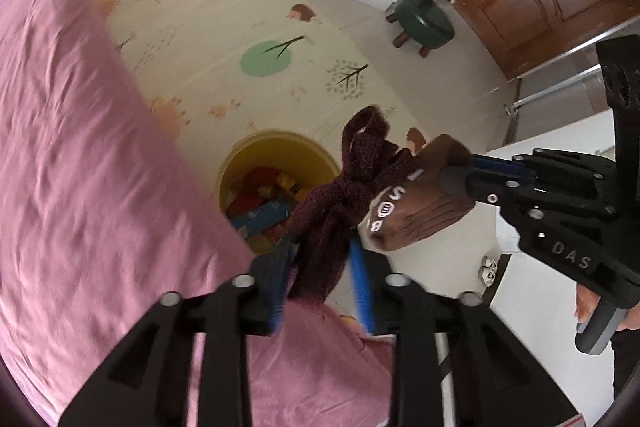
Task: Collect trash
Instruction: 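Open both tools over the bucket to drop cloth and sock, then move both tools back toward the red wrapper and black sock on the bed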
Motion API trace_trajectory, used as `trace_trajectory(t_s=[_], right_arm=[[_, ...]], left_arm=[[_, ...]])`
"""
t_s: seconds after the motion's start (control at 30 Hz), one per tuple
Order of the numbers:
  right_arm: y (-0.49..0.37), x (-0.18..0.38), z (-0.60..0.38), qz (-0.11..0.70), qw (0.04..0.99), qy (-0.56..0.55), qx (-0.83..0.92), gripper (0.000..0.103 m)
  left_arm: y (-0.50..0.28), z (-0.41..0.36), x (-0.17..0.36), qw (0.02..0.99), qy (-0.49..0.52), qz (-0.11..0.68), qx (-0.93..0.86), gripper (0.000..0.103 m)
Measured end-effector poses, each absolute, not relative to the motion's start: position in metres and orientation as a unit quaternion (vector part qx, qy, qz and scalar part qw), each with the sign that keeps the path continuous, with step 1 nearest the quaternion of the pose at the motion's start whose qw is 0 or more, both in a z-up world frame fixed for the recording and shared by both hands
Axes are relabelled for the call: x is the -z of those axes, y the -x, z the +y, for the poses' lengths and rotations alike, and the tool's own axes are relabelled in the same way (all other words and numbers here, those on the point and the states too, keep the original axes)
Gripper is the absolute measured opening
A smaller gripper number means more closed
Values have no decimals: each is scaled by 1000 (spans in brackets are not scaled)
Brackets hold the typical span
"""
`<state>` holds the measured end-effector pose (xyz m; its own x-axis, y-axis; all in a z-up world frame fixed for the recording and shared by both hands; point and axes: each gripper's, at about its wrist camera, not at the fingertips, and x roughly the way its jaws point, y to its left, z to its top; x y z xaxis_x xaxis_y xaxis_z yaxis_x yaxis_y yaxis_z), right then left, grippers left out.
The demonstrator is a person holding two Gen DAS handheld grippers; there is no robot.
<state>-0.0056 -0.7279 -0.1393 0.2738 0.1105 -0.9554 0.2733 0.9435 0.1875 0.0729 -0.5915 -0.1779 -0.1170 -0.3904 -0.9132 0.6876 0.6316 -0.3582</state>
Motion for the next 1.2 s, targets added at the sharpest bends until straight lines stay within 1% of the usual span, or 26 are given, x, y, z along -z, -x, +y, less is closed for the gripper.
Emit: trace_trajectory(t_s=[0.03,0.07,0.37,0.83,1.0,1.07,1.2], right_arm=[[5,139,-731,599,782,-162,55,31],[5,138,-735,596,784,-163,61,33],[9,140,-746,594,781,-181,71,35],[-10,124,-706,587,792,-163,37,35],[-20,115,-684,583,797,-155,21,36],[-24,112,-671,582,799,-149,11,36],[-35,108,-639,587,798,-137,-15,36]], left_arm=[[-74,-595,176,655,-123,619,415,70],[-74,-598,173,661,-126,612,415,75],[-82,-588,167,674,-135,606,401,77],[-98,-537,148,704,-100,597,370,77],[-102,-510,136,721,-89,587,357,77],[-105,-493,132,729,-83,584,347,79],[-110,-459,129,741,-82,580,327,80]])
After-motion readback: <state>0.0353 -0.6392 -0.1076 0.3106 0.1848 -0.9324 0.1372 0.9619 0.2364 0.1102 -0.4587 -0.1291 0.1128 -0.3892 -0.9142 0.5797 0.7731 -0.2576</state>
